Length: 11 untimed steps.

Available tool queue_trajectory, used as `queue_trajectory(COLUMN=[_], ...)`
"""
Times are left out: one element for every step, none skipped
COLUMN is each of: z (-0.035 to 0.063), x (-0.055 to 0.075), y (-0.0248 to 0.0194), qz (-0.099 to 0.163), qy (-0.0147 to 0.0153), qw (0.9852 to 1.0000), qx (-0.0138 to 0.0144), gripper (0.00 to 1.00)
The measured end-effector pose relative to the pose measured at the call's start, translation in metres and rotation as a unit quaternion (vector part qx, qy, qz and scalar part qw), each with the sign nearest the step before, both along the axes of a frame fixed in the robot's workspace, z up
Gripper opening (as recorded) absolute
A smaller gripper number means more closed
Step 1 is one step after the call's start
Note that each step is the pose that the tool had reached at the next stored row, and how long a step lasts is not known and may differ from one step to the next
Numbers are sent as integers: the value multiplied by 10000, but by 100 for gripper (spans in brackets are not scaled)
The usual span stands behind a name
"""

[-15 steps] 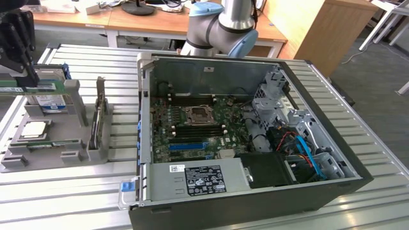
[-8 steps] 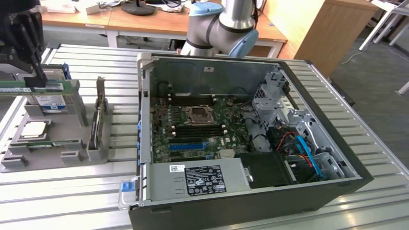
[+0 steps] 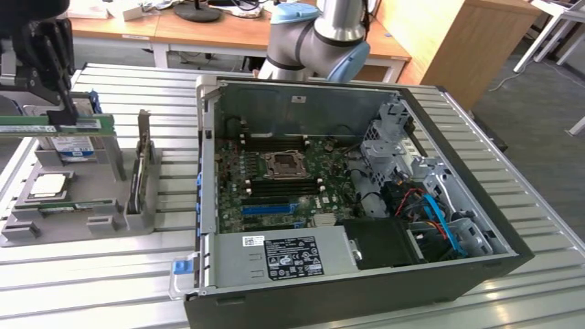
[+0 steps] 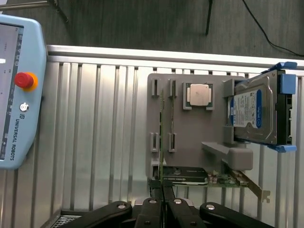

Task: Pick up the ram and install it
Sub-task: 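Pick up the ram and move it above insertion slot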

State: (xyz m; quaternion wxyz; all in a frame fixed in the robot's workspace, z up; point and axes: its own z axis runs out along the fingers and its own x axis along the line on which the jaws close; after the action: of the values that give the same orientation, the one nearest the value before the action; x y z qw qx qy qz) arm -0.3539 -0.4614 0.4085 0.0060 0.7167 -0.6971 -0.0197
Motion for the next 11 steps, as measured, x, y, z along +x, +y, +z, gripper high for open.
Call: queue_trajectory(z=[0, 0, 0, 0, 0, 0, 0, 0, 0, 0, 0], x=[13, 29, 43, 59, 74, 90, 106, 122, 137, 153, 170], y=[0, 0, -1, -1, -2, -2, -2, -3, -3, -4, -4], qz=[0, 0, 0, 0, 0, 0, 0, 0, 0, 0, 0], qy=[0, 0, 0, 0, 0, 0, 0, 0, 0, 0, 0], qw=[10000, 10000, 10000, 10000, 10000, 10000, 10000, 10000, 10000, 10000, 10000], qx=[0, 0, 0, 0, 0, 0, 0, 0, 0, 0, 0], gripper=[12, 12, 12, 12, 12, 12, 12, 12, 12, 12, 12])
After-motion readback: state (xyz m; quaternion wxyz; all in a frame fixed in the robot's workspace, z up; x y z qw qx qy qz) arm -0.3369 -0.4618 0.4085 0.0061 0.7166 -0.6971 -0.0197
